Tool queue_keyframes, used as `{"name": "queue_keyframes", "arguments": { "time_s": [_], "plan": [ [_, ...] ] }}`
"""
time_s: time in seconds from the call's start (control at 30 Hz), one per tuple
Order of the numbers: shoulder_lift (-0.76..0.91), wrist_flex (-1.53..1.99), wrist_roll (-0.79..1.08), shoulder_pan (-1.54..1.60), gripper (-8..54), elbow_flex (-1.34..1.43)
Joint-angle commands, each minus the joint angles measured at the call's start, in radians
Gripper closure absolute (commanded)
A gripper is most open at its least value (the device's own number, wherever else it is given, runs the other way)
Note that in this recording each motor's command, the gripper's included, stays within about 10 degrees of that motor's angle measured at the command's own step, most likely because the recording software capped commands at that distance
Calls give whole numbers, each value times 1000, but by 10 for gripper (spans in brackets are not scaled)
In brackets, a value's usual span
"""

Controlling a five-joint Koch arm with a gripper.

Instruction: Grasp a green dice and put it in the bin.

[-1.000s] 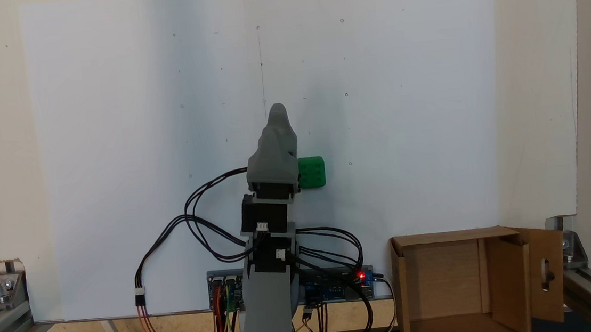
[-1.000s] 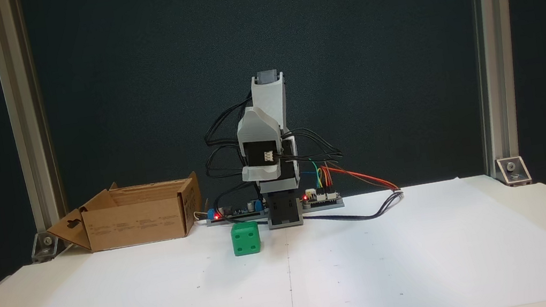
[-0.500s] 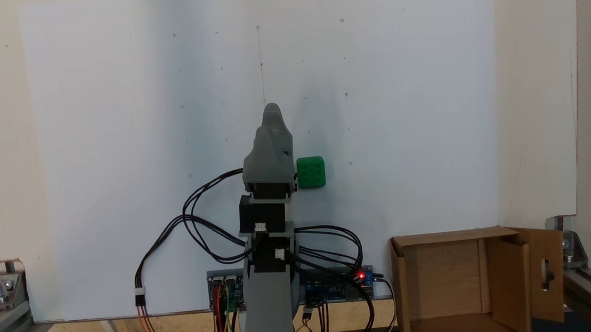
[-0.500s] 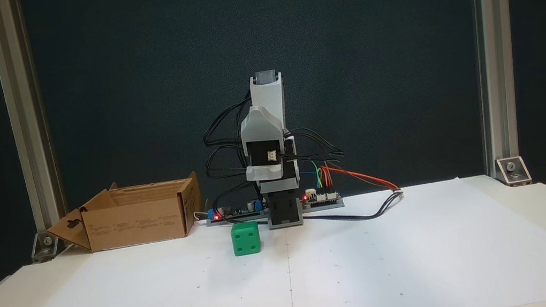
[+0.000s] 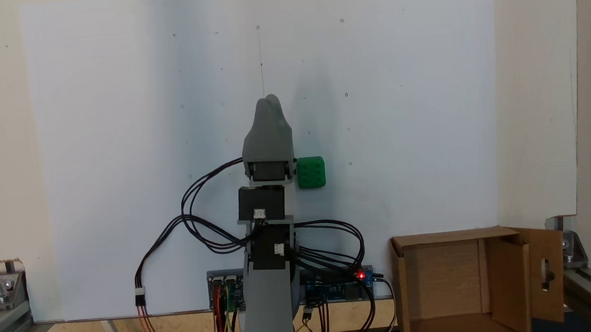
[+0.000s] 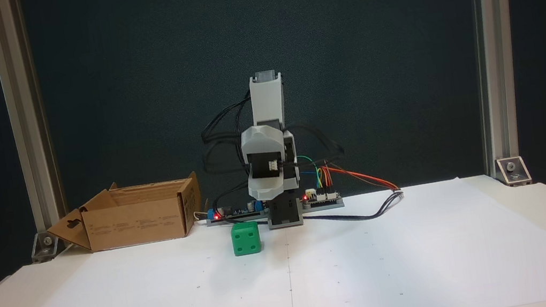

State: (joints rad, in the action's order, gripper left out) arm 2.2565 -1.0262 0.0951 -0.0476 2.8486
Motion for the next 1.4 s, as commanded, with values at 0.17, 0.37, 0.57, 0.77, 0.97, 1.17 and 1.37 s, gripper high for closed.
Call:
{"name": "queue_keyframes", "arguments": {
  "time_s": [0.17, 0.37, 0.57, 0.77, 0.97, 1.17, 1.37],
  "plan": [
    [115, 497, -34, 3, 15, -287],
    [107, 929, -104, -25, 17, -632],
    [86, 1322, -175, -25, 17, -801],
    [9, 1705, -215, -77, 13, -923],
    [-179, 2106, -213, -258, 3, -1074],
    [-321, 2411, -83, -445, -6, -1287],
    [-351, 2539, 167, -560, -16, -1353]
  ]
}}
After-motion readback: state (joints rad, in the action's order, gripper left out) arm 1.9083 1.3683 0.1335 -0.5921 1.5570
